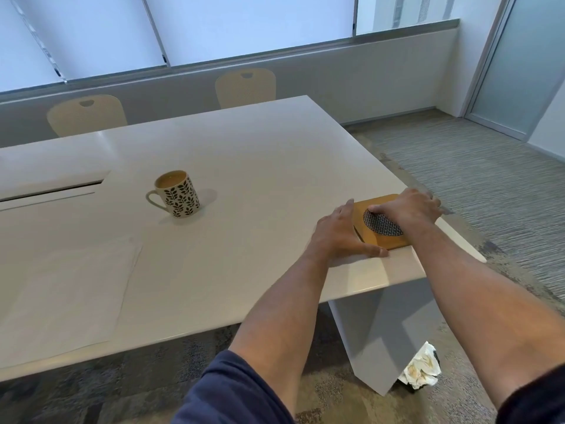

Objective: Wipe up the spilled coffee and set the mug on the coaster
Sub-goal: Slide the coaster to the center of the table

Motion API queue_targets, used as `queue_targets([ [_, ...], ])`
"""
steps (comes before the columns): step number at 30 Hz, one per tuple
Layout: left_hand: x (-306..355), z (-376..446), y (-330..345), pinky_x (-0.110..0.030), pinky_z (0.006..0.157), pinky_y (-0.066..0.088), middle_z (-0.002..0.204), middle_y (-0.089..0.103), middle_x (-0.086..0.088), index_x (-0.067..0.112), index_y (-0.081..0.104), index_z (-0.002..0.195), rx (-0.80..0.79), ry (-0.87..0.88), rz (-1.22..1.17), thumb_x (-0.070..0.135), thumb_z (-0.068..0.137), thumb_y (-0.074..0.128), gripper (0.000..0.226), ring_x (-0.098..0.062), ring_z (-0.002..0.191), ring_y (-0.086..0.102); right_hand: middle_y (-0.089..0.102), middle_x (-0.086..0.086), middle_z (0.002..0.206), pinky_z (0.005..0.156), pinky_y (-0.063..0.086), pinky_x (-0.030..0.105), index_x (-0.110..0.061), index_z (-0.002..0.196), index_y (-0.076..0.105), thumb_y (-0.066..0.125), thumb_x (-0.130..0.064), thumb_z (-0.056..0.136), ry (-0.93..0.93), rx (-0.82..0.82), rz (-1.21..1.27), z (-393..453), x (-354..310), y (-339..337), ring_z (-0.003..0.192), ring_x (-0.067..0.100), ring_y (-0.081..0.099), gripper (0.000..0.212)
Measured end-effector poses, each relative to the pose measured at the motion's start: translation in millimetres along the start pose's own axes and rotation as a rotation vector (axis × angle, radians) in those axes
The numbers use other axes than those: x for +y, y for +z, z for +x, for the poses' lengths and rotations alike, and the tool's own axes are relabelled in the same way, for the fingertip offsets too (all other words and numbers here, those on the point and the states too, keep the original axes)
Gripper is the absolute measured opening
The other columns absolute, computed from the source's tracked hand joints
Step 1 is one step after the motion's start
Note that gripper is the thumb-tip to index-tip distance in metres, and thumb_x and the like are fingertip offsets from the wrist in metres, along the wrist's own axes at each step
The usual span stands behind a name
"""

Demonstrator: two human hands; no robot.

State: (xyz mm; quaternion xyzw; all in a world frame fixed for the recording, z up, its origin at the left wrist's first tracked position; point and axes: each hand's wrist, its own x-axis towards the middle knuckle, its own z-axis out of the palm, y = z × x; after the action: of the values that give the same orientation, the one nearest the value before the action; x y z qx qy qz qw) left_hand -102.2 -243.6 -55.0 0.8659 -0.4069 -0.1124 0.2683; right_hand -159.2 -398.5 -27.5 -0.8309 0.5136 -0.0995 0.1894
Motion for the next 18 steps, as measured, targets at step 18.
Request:
queue_targets([
  [18,-28,-13,-38,-0.046,0.109,0.046,0.157,0.041,-0.014,0.022,0.016,0.162,-0.044,-0.014,0.073,0.057,0.059,0.085,0.129,-0.03,0.141,0.043,0.064,0.018,0.126,0.092,0.048,0.042,-0.006,0.121,0.062,0.074,-0.036,0.083,0.0,-0.026,0.168,-5,-29,16,0.119,0.039,0.056,0.049],
])
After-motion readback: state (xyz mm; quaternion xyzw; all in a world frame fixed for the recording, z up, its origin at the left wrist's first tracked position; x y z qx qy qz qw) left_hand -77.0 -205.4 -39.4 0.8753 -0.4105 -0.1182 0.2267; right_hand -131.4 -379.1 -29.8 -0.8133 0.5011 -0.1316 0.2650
